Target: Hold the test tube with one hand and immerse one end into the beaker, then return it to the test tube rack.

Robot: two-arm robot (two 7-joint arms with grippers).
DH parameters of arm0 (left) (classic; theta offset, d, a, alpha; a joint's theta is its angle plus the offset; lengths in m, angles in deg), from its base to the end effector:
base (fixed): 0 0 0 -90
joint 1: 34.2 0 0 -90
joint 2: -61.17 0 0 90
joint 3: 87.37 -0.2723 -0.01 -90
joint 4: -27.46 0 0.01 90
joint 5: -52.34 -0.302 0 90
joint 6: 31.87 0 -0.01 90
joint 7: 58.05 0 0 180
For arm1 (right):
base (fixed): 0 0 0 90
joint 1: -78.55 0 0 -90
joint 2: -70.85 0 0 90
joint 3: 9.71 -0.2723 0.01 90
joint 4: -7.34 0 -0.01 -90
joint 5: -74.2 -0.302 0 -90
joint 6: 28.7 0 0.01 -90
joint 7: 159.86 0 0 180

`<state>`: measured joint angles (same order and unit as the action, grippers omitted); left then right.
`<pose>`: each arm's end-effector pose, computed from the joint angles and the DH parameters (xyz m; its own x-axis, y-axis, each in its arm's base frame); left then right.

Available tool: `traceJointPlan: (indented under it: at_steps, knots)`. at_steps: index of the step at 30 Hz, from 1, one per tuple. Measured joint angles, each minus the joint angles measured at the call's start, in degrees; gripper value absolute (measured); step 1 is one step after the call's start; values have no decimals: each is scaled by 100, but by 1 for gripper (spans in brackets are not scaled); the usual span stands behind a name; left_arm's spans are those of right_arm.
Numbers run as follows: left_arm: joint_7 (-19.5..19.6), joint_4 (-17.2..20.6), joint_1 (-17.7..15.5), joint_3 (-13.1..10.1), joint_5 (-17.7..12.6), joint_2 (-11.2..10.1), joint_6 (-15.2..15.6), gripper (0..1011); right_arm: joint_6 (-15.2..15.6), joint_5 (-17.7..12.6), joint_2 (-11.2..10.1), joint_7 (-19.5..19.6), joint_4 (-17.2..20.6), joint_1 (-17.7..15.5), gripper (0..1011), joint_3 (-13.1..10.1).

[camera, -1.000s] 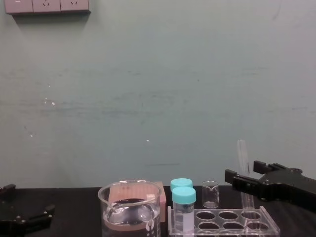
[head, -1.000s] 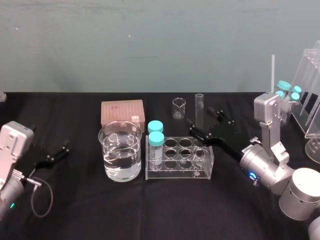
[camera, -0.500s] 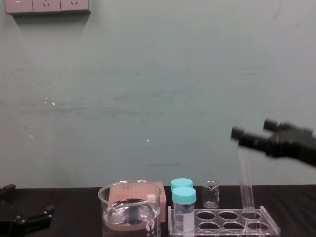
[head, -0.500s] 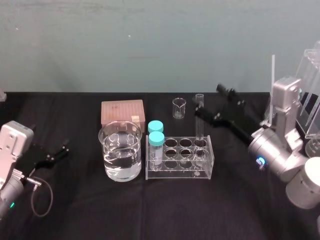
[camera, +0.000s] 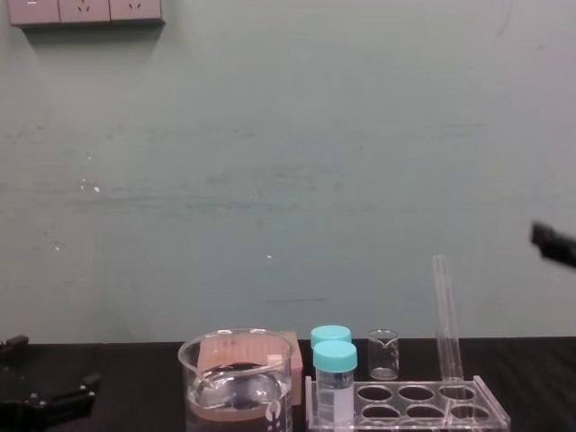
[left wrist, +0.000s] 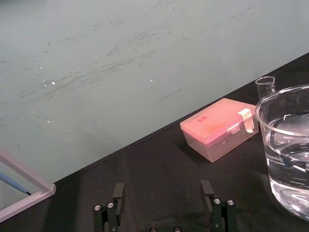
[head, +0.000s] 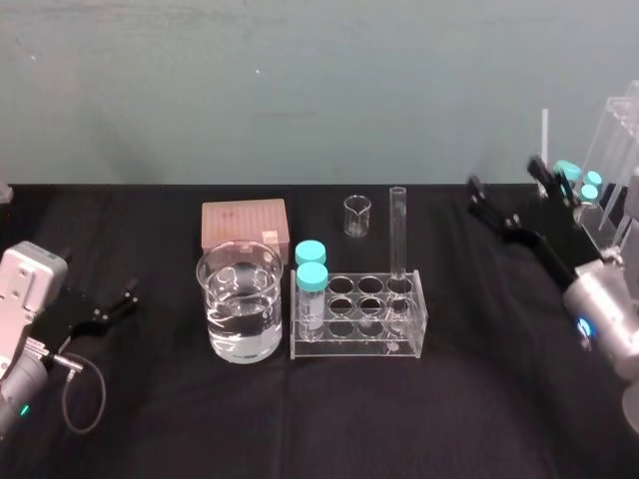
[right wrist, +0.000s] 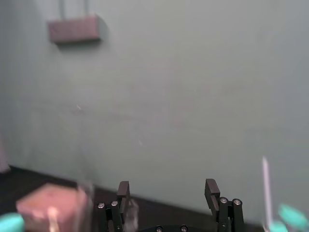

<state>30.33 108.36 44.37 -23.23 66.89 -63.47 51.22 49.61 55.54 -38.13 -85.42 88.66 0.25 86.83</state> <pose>0.3488 0.0744 -0.2867 0.2923 0.8803 0.3736 -0.9553 0.2873 0.0702 0.3736 -0.0729 -0.2505 0.3157 -0.9454 0.0806 0.9215 0.3257 0.2117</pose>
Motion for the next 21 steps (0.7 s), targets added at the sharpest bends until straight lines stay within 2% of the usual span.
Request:
traceJointPlan:
  at_steps: [6, 11, 15, 21]
  knots:
    - [0, 0, 0, 0, 0, 0, 0, 1000, 368, 196, 65, 178, -277, -202, 1000, -21]
    - [0, 0, 0, 0, 0, 0, 0, 1000, 605, 291, 152, 179, -491, -224, 1000, 17]
    - [0, 0, 0, 0, 0, 0, 0, 1000, 701, 355, 184, 177, -566, -209, 1000, 36]
    - [0, 0, 0, 0, 0, 0, 0, 1000, 690, 351, 177, 178, -554, -209, 1000, 34]
